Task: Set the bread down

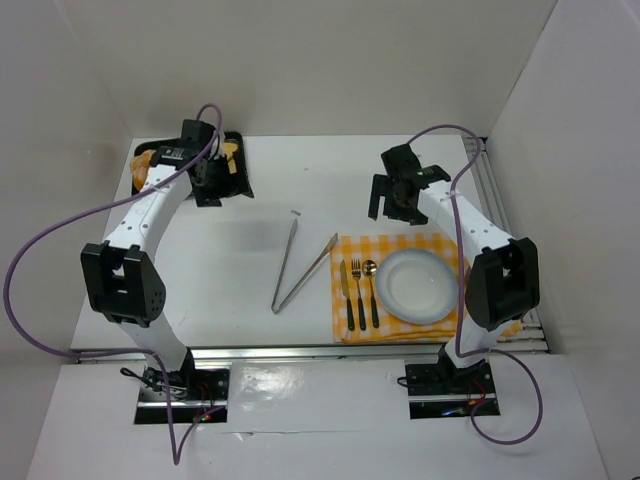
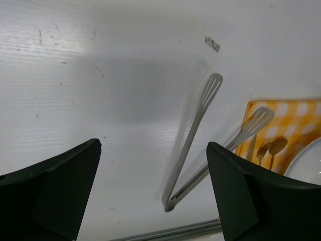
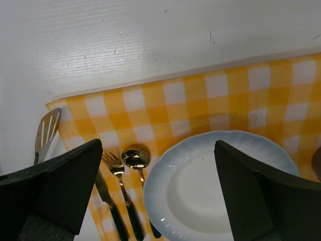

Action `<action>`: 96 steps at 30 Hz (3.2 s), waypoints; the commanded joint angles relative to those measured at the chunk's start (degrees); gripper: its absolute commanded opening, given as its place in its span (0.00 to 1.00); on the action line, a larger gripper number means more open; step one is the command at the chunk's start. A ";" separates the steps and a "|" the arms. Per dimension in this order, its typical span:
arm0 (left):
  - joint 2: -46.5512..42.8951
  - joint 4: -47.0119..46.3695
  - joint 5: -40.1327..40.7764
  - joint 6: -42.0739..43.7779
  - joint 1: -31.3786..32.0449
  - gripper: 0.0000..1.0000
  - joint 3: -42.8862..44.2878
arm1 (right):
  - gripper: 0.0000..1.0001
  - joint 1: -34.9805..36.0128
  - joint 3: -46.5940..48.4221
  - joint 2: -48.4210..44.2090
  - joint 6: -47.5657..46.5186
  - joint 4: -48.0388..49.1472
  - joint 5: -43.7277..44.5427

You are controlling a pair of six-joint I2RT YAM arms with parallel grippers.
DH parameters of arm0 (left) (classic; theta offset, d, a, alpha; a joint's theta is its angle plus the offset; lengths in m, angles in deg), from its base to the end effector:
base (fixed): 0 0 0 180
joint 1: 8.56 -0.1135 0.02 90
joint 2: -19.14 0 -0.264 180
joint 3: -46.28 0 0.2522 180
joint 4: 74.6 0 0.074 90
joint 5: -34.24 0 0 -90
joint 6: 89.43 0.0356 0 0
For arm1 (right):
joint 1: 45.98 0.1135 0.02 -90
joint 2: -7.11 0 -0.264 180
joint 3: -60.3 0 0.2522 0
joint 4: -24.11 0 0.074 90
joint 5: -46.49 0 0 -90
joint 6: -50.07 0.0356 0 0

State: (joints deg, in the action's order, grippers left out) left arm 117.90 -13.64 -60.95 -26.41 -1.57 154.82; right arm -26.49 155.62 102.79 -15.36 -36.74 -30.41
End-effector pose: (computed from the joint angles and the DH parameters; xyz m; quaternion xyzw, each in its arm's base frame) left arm 0.3742 -0.0491 0.3320 -0.1487 0.9305 -0.1378 0.3050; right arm 0.3333 0.1094 0.2794 0.0710 0.9601 -0.0098 0.2704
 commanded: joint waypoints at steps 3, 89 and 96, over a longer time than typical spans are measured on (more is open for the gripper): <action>-6.03 -3.07 2.44 3.86 7.50 1.00 -8.28 | 1.00 0.29 -2.97 -5.23 0.56 4.89 -0.53; 1.51 5.70 1.50 0.53 -10.93 0.43 10.32 | 1.00 -0.23 -0.70 -6.03 -1.11 10.97 -3.79; 7.85 6.24 0.36 -2.71 -13.83 0.48 17.10 | 1.00 -0.24 -1.23 -6.56 -1.11 10.97 -3.79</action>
State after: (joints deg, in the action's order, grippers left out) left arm 124.57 -7.98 -58.90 -26.94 -14.10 168.70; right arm -26.51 152.19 96.58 -15.79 -28.15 -34.30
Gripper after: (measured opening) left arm 0.467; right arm 0.999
